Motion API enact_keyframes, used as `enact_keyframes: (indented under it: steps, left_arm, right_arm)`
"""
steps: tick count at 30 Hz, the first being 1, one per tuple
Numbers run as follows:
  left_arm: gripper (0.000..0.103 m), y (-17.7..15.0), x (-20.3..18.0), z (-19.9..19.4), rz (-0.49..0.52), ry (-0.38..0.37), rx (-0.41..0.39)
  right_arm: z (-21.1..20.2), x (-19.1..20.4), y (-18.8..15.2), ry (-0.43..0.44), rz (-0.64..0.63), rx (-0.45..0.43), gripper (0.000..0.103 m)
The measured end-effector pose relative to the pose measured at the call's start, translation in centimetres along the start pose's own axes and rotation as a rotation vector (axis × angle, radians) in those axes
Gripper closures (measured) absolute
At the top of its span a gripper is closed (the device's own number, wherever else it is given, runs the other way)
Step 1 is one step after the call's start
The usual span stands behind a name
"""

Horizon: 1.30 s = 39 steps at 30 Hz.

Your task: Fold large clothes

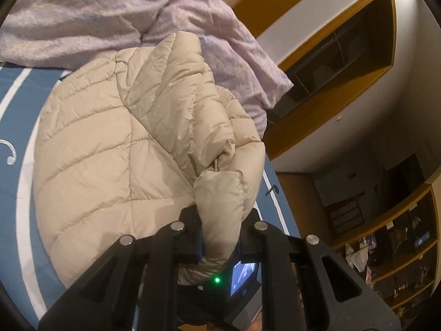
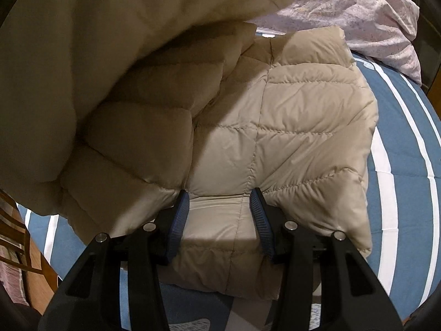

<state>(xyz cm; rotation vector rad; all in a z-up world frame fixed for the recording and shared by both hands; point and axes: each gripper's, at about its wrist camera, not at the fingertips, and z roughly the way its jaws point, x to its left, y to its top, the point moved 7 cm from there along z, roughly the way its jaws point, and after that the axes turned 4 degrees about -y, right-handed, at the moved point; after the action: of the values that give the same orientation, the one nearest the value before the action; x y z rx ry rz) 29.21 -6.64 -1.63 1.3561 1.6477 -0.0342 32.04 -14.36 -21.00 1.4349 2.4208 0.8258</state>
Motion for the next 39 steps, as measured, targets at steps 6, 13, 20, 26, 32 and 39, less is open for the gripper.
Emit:
enact_keyframes:
  steps: [6, 13, 20, 26, 32, 39]
  left_arm:
    - [0.086, -0.8, -0.3, 2.5, 0.005, -0.002, 0.066]
    - [0.083, -1.5, -0.4, 5.5, -0.007, 0.001, 0.145]
    - [0.079, -3.7, -0.5, 8.3, 0.006, 0.033, 0.233]
    - [0.069, -4.7, -0.8, 9.4, 0.003, 0.054, 0.266]
    - [0.056, -5.7, -1.2, 9.7, 0.015, 0.073, 0.287]
    - [0.037, -6.3, -3.5, 8.0, 0.086, 0.073, 0.287]
  right_arm:
    - [-0.2, -0.3, -0.2, 0.032, 0.021, -0.013, 0.054]
    - [-0.7, -1.3, -0.3, 0.083, 0.07, -0.028, 0.054]
    - [-2.2, -2.8, -1.3, 0.097, 0.096, -0.045, 0.054]
    - [-4.3, -4.4, -2.9, 0.079, 0.128, -0.071, 0.054]
    - [-5.8, -5.7, -5.0, 0.047, 0.164, -0.078, 0.054]
    - [-6.1, -7.4, -5.7, 0.016, 0.201, -0.083, 0.054]
